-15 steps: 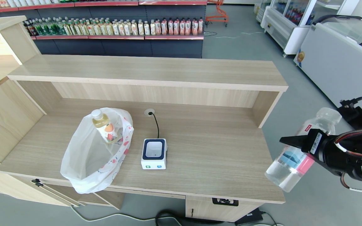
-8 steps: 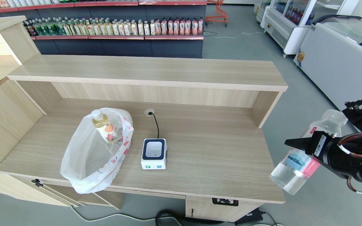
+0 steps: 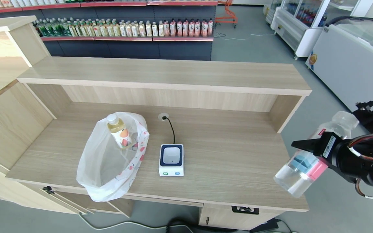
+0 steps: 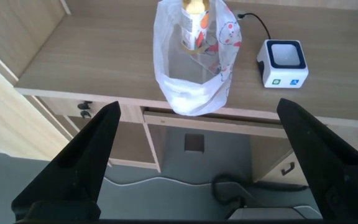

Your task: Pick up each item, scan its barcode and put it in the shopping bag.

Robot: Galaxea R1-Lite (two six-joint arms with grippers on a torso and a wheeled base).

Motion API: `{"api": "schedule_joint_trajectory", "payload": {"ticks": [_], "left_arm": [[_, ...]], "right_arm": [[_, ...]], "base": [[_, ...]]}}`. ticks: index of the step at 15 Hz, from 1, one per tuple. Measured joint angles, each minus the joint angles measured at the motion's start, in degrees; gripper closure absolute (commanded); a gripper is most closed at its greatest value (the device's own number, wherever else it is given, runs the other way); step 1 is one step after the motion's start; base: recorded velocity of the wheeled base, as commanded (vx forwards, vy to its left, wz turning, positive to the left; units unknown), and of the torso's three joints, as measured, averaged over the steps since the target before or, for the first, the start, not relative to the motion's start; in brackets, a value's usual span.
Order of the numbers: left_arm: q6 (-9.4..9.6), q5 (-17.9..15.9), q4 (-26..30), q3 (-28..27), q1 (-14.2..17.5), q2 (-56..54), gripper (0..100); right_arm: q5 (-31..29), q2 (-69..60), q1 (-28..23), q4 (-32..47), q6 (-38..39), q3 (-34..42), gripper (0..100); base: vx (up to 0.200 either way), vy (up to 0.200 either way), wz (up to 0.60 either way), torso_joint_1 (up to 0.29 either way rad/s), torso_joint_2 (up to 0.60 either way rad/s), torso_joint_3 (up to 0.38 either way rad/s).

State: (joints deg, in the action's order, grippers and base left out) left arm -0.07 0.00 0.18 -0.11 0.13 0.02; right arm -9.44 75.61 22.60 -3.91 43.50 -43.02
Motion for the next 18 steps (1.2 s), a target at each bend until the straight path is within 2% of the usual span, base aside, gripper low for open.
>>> {"api": "schedule_joint_trajectory", "payload": {"ticks": [6,12,18], "left_arm": [[0.07,0.00,-0.02,0.01,0.02,0.00,0],[0.28,0.05,-0.02,0.04,0.00,0.00,0],[0.29,0.00,0.00,0.04,0.00,0.00,0]], "right_arm": [[-0.68,6.30,0.41,-0.40,3.17,-4.19,100],[-3.18,18.21,0.38,-0.16,10.03,-12.68,100],[-3.45,27.98,-0.37,0.00,12.53,-17.79,100]], "base": [[0.000,0.200,0.00,-0.001,0.00,0.002],[0.000,0.000,0.00,0.000,0.00,0.000],[0.000,0.000,0.00,0.000,0.00,0.000]]}}
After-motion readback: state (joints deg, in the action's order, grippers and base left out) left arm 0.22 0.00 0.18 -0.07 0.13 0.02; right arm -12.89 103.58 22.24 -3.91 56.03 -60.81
